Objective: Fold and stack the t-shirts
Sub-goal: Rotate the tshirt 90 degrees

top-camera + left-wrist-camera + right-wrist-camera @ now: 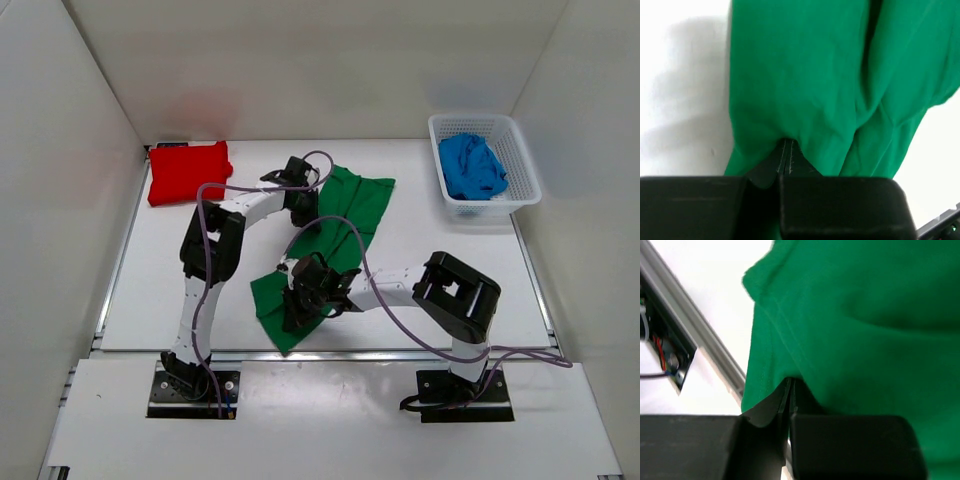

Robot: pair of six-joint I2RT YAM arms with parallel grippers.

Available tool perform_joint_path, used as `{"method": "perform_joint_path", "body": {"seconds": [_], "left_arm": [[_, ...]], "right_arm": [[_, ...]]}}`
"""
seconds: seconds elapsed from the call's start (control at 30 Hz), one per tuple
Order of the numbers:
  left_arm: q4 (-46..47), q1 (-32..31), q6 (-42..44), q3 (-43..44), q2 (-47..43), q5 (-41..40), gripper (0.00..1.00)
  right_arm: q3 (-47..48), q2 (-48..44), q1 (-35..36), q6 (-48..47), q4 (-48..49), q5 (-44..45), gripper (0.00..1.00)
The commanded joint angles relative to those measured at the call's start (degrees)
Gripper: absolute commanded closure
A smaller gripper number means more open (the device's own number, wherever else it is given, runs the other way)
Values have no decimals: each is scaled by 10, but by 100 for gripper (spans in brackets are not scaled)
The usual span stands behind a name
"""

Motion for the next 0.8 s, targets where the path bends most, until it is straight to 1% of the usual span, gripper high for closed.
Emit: {"method": "perform_joint_path", "body": {"seconds": [0.0, 0.03, 0.1, 0.13, 0.23, 0.3, 0.37, 0.4, 0.47, 0.5, 0.53, 0.6, 0.63, 0.77], "left_arm": [[-66, 1, 28, 60, 34, -55, 96], [-75, 4, 26, 75, 45, -61, 98], [-105, 7, 23, 129, 74, -69, 97], [-118, 9, 25, 154, 88, -72, 97], [-154, 17, 19, 205, 118, -80, 98], [-154, 26, 9, 216, 126, -74, 99], [-153, 36, -1, 213, 127, -74, 100], [-143, 39, -6, 210, 126, -77, 100], [-138, 46, -15, 181, 116, -81, 100], [-125, 52, -17, 171, 110, -81, 100], [-109, 55, -20, 144, 98, -78, 100], [-84, 69, -30, 84, 68, -73, 100], [-69, 79, -35, 70, 62, -70, 100], [-8, 97, -71, -45, -1, -63, 100]], "right_arm": [[-11, 1, 0, -45, -88, -11, 100], [-11, 0, -8, -58, -101, -19, 100], [-4, -1, -18, -120, -159, -41, 100], [6, -1, -22, -138, -175, -44, 100], [27, 2, -48, -234, -275, -38, 100], [32, -3, -75, -263, -300, -36, 100], [32, -8, -95, -292, -321, -43, 99], [31, -10, -108, -308, -334, -40, 100], [27, -13, -127, -339, -356, -48, 100], [24, -16, -140, -339, -363, -50, 100], [15, -16, -148, -360, -371, -52, 100], [8, -23, -169, -373, -380, -57, 100], [4, -29, -176, -381, -381, -56, 100], [-23, -44, -190, -382, -381, -65, 100]]}}
